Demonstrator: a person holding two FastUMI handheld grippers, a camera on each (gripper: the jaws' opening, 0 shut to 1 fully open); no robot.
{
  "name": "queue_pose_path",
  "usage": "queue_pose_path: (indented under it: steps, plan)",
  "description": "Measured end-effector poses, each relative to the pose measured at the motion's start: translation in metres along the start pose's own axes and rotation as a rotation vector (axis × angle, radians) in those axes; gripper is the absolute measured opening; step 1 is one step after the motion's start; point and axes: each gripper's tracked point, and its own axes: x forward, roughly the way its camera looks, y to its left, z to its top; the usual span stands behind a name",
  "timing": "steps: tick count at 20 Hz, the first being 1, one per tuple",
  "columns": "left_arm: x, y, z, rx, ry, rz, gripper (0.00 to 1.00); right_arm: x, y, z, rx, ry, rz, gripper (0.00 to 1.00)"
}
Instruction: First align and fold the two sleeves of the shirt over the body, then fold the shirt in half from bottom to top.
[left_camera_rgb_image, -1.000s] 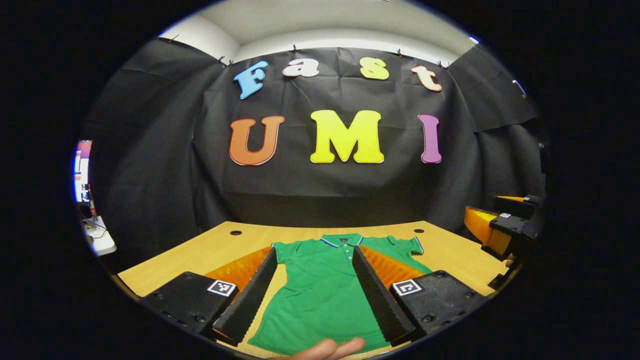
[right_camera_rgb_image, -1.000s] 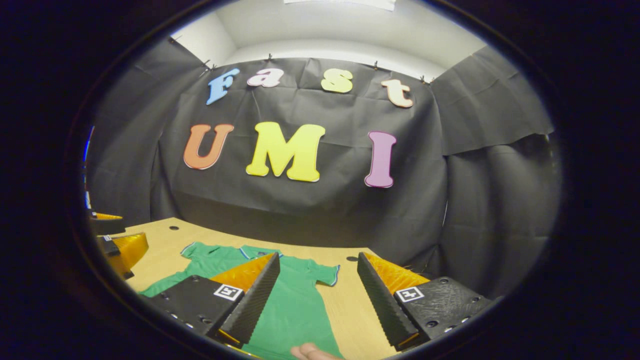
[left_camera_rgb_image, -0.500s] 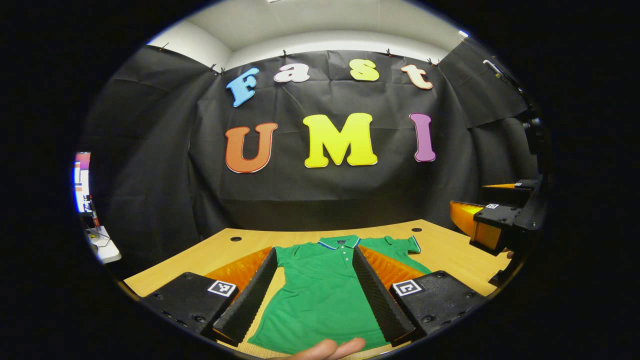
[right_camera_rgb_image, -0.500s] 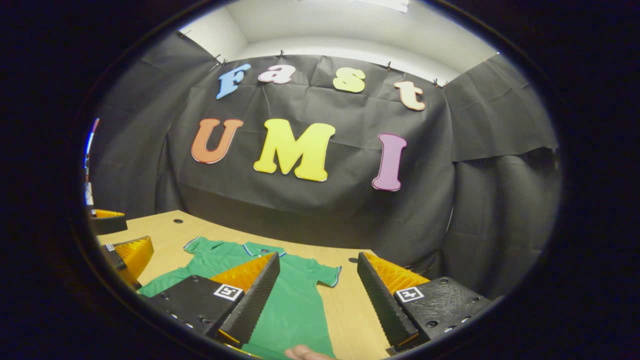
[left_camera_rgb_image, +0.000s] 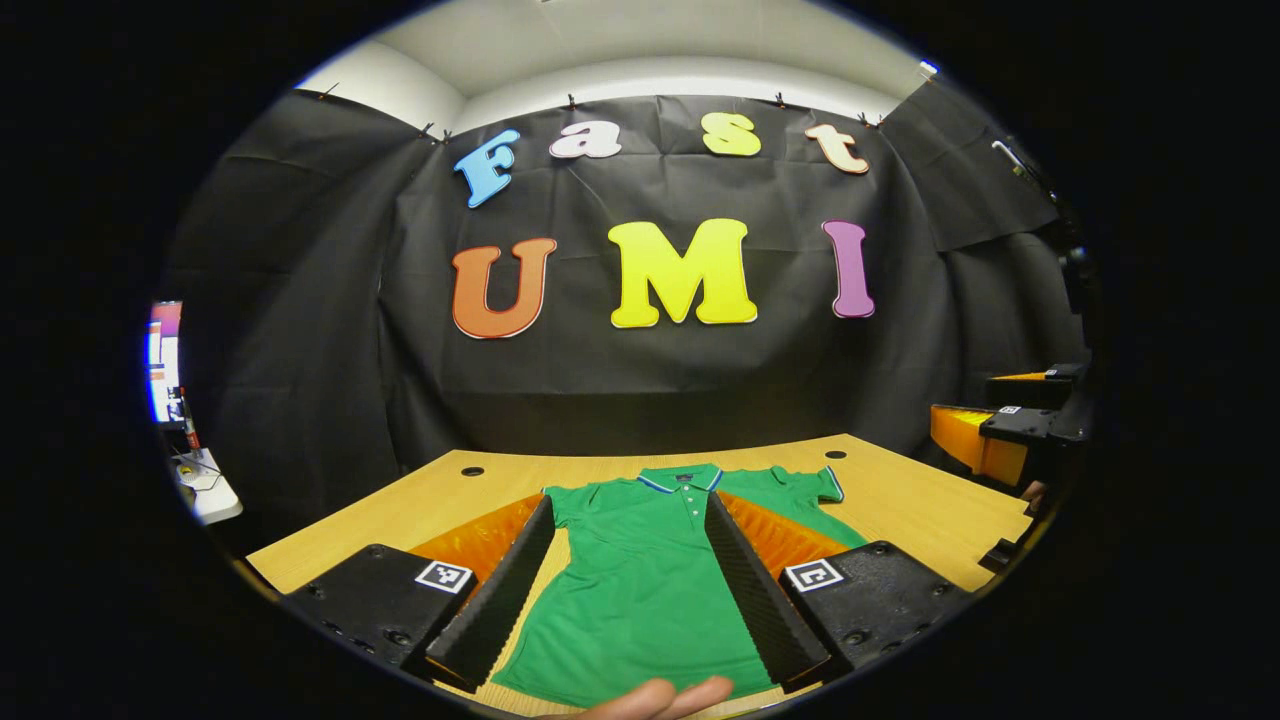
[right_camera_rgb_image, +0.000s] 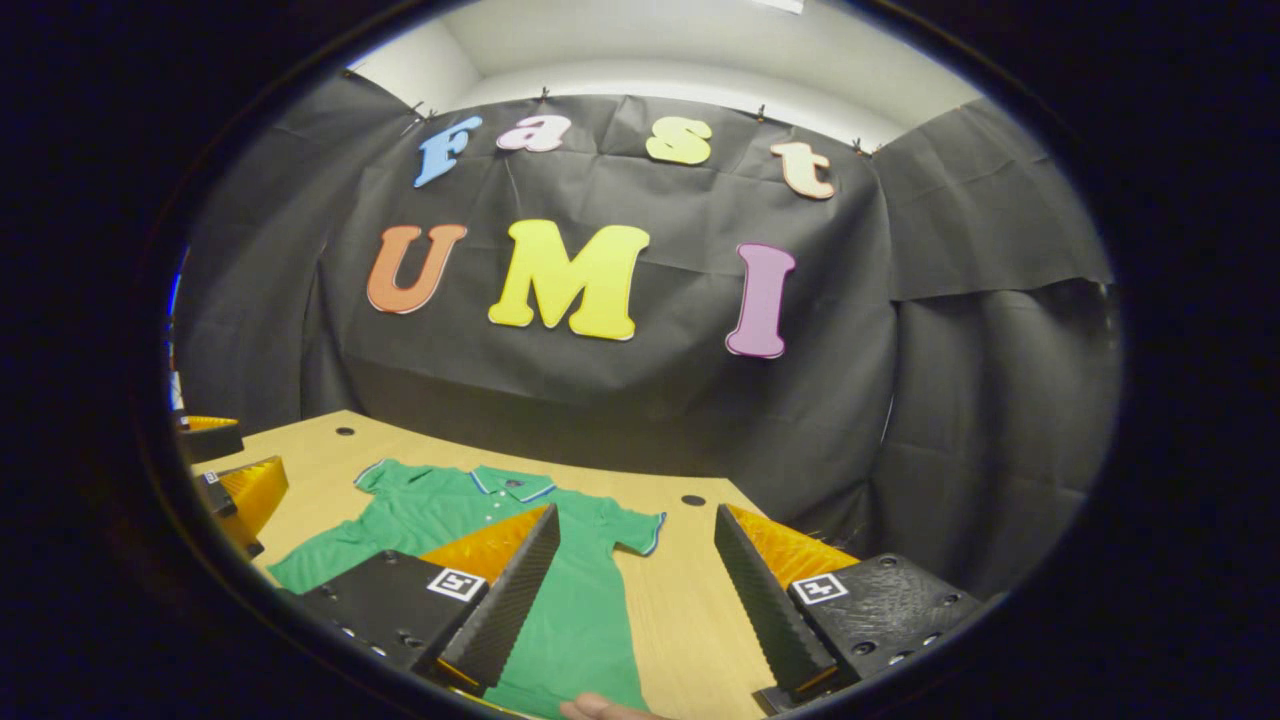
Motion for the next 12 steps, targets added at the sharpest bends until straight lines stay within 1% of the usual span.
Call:
queue_pose_path:
  steps: [2,3,5,6,7,9,10,12]
  plan:
    - [0.004,0.004,0.002,0.019,-0.008,0.008,0.97,0.013,0.000,-0.008,0.002,0.018,0.005,0.95]
    - [0.009,0.006,0.001,0.024,-0.003,0.018,0.97,0.020,-0.001,-0.014,-0.001,0.032,0.007,0.97]
    - [0.020,0.002,-0.004,0.027,0.022,0.014,0.97,0.038,-0.003,-0.020,-0.006,0.057,0.007,0.97]
    - [0.024,0.003,-0.004,0.019,0.025,0.019,0.98,0.047,-0.005,-0.021,-0.001,0.069,0.004,0.95]
    - [0.029,0.004,-0.001,0.008,0.018,0.025,0.97,0.058,-0.007,-0.022,0.004,0.074,0.001,0.97]
    - [0.040,-0.001,-0.003,-0.021,0.023,0.018,0.97,0.077,-0.012,-0.020,0.016,0.076,-0.008,0.95]
    - [0.045,-0.003,-0.004,-0.029,0.027,0.009,0.98,0.088,-0.013,-0.019,0.017,0.080,-0.004,0.95]
    - [0.056,-0.002,-0.006,-0.031,0.037,0.016,0.98,0.111,-0.013,-0.023,0.008,0.101,-0.002,0.94]
